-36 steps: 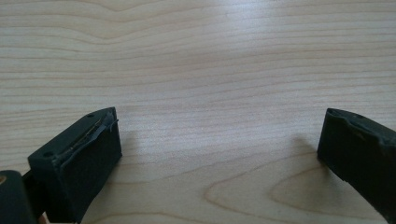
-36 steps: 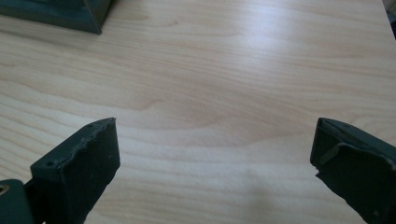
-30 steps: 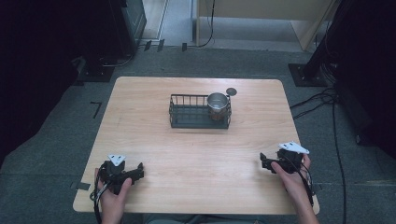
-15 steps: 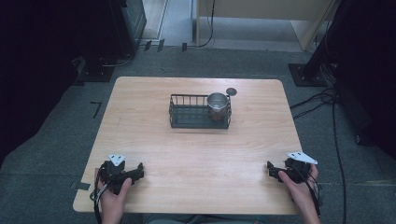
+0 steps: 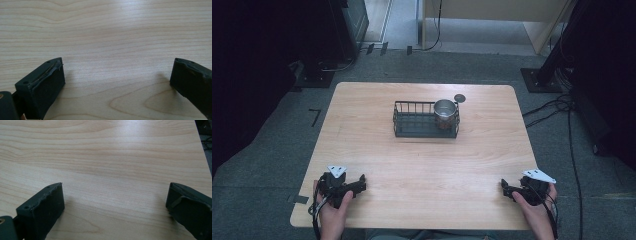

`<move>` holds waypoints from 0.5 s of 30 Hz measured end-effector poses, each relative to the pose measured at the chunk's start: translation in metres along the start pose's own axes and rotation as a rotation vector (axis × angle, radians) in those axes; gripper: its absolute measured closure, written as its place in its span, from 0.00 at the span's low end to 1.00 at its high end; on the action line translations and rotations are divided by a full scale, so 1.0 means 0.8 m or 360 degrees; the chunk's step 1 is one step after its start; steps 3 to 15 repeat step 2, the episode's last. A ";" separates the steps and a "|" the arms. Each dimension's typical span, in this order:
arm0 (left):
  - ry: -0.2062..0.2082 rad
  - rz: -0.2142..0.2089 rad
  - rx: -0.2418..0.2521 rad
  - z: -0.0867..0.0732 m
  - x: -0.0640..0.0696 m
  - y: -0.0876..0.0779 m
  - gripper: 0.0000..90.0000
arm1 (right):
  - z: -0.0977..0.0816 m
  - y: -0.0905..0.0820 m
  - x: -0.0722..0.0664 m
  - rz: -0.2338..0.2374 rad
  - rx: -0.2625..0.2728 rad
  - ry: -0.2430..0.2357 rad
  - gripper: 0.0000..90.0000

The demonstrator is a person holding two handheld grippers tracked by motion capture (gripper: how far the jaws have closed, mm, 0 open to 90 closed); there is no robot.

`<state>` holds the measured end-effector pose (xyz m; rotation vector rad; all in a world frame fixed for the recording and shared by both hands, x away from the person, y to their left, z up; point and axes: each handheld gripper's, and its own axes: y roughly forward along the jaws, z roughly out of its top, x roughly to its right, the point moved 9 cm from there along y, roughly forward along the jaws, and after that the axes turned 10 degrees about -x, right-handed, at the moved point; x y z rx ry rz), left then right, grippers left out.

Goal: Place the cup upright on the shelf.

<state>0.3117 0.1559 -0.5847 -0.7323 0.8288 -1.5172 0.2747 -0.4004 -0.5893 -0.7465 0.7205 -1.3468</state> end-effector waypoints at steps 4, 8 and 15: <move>-0.0001 0.0000 0.0000 0.000 0.000 0.000 0.00 | 0.000 0.000 0.000 0.0000 0.0000 0.0000 0.01; -0.0001 0.0000 0.0000 0.000 0.000 0.000 0.00 | 0.000 0.000 0.000 0.0000 0.0000 0.0000 0.01; -0.0001 0.0000 0.0000 0.000 0.000 0.000 0.00 | 0.000 0.000 0.000 0.0000 0.0000 0.0000 0.01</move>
